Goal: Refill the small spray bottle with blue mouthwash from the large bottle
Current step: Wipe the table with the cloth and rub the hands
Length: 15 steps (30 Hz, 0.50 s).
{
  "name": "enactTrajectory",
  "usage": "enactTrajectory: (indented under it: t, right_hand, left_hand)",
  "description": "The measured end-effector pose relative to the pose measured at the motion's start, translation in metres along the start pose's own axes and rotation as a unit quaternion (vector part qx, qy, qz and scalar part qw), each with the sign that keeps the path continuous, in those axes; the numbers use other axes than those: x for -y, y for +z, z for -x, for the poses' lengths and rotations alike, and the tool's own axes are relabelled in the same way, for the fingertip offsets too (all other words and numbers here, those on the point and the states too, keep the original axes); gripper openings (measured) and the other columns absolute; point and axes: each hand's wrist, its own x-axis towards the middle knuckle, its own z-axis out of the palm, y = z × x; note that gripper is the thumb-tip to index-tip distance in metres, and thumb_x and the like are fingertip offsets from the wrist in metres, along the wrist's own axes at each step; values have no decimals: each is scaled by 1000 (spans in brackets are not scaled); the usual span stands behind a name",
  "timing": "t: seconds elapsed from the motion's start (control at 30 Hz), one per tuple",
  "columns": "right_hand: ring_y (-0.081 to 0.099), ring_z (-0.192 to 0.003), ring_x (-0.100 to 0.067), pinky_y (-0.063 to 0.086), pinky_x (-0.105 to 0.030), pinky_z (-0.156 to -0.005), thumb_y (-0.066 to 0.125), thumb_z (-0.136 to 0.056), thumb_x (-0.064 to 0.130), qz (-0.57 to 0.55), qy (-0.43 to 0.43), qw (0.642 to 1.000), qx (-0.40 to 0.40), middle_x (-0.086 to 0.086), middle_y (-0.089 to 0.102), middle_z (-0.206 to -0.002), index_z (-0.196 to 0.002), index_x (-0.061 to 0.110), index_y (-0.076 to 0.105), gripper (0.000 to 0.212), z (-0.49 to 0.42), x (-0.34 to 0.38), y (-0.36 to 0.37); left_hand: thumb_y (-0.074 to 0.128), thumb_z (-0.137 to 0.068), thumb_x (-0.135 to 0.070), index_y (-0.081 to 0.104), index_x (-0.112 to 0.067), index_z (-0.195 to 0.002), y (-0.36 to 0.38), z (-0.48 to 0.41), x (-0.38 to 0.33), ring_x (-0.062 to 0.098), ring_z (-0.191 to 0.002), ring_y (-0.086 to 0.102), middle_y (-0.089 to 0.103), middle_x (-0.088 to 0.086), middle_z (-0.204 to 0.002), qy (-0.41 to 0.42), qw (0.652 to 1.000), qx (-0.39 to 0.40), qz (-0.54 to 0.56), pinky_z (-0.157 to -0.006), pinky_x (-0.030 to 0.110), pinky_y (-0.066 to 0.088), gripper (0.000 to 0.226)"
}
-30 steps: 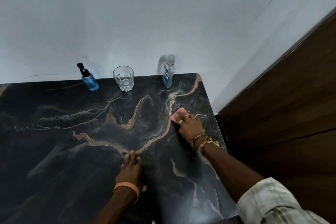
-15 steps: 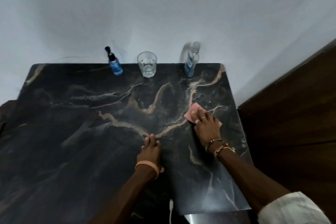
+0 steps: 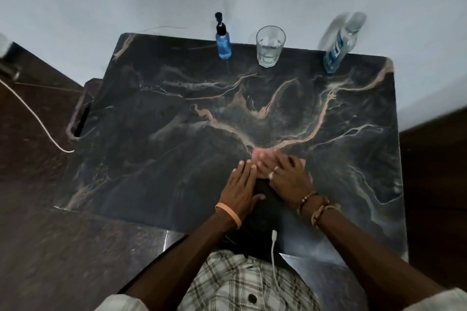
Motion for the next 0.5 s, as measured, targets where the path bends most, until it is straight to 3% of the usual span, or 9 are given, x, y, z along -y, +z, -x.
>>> enactTrajectory:
  t: [0.1,0.2,0.27,0.33,0.4,0.5]
  right_hand:
    - [48,-129,-37,44,-49,-92,68,-79,26,-52,81,995,19,-2,49,-144,-132,22,59,54,0,28,0]
    - [41,-135,-36,39,-52,-102,56,-88,27,-60,-94,994,-20,-6,55,-139,-121,16,66,36,20,67,21]
    - [41,-135,-37,38,-53,-105,50,-93,30,-44,-211,976,-21,-7,58,-135,-118,15,67,34,5,50,22]
    - [45,-133,-35,39,-51,-105,47,-96,29,9,-266,964,-5,-6,56,-138,-126,18,63,35,-24,27,16]
    - [48,-131,-30,41,-47,-104,53,-95,26,37,-221,974,16,-2,55,-139,-131,20,60,37,-60,0,6]
    - [34,-138,-27,29,-42,-111,48,-95,22,-14,29,999,35,0,44,-148,-137,19,54,43,-93,-47,-6]
  left_hand:
    - [42,-97,-47,-7,-7,-147,5,12,5,31,-145,-14,-15,11,-155,15,1000,3,-5,-118,38,-12,80]
    - [47,-95,-39,-10,-9,-146,9,23,12,35,-143,-18,-19,12,-153,8,1000,-7,-2,-120,46,1,81]
    - [46,-92,-53,-15,-12,-145,10,32,19,32,-142,-24,-23,10,-153,-22,1000,7,-11,-120,43,-5,91]
    - [44,-87,-66,-18,-12,-145,8,37,29,29,-142,-25,-26,9,-153,-50,999,6,-10,-118,38,-11,100]
    - [44,-83,-71,-15,-9,-148,4,38,37,28,-143,-23,-29,9,-151,-69,997,5,-15,-116,37,-11,107]
    - [55,-77,-71,-12,-9,-150,-7,28,37,28,-144,-23,-29,9,-153,-64,998,14,-25,-115,37,-12,117]
